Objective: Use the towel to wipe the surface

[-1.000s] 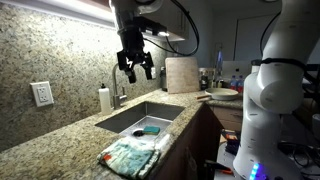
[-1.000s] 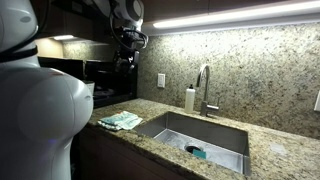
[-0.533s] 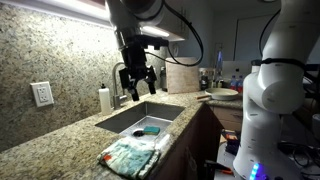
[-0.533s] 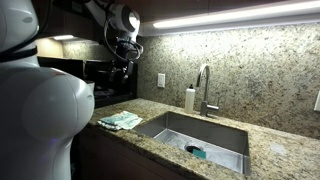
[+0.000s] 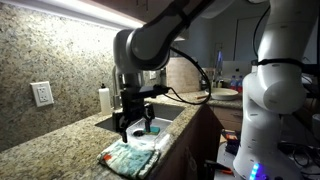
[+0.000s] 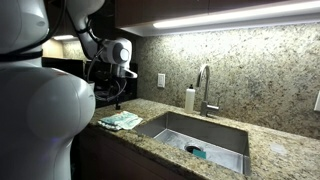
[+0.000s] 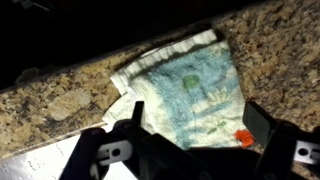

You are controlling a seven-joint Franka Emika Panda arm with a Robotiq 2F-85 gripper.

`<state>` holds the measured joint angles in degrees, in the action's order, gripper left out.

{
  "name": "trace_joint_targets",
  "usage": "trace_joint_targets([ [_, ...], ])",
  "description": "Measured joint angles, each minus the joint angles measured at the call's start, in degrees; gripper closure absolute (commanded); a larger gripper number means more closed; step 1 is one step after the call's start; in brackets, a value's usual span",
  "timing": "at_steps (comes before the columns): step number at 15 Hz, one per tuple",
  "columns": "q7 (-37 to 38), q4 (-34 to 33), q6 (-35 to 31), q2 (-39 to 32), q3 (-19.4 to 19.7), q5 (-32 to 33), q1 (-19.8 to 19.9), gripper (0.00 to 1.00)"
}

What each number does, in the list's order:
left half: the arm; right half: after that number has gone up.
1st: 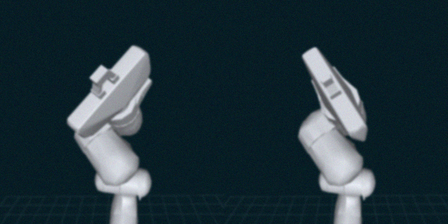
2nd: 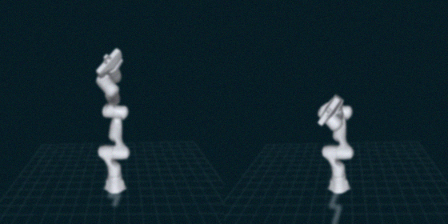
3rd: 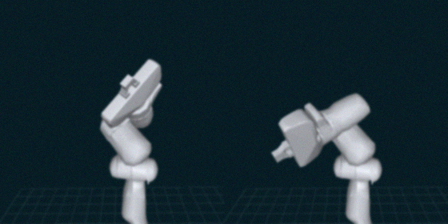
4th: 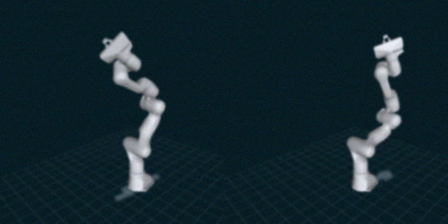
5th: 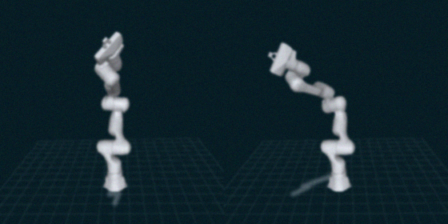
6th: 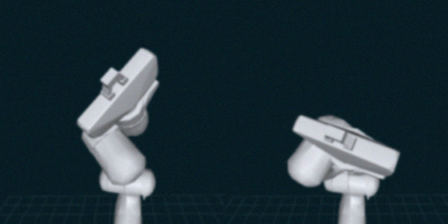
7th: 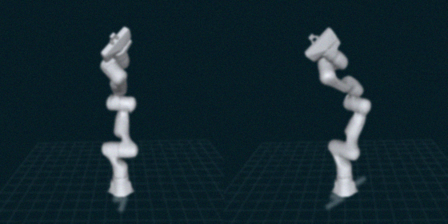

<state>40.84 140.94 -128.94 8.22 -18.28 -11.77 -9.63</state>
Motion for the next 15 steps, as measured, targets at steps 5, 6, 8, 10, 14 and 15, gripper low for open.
trace_joint_targets([
  [5,-0.2,0.3,-1.7,-2.6,1.2,0.1,-0.4,0.00],
  [6,-0.4,0.3,-1.7,-3.1,1.4,0.2,-0.4,0.00],
  [8,-1.8,0.1,-2.2,-5.5,2.2,0.2,-0.4,0.00],
  [10,-4.0,-0.6,-3.8,-9.0,3.6,0.1,-0.4,0.00],
  [14,-7.6,-4.3,-6.5,-15.9,5.1,0.1,-0.4,0.27],
  [15,-8.0,-5.4,-6.0,-17.0,5.2,0.1,-0.5,0.32],
])
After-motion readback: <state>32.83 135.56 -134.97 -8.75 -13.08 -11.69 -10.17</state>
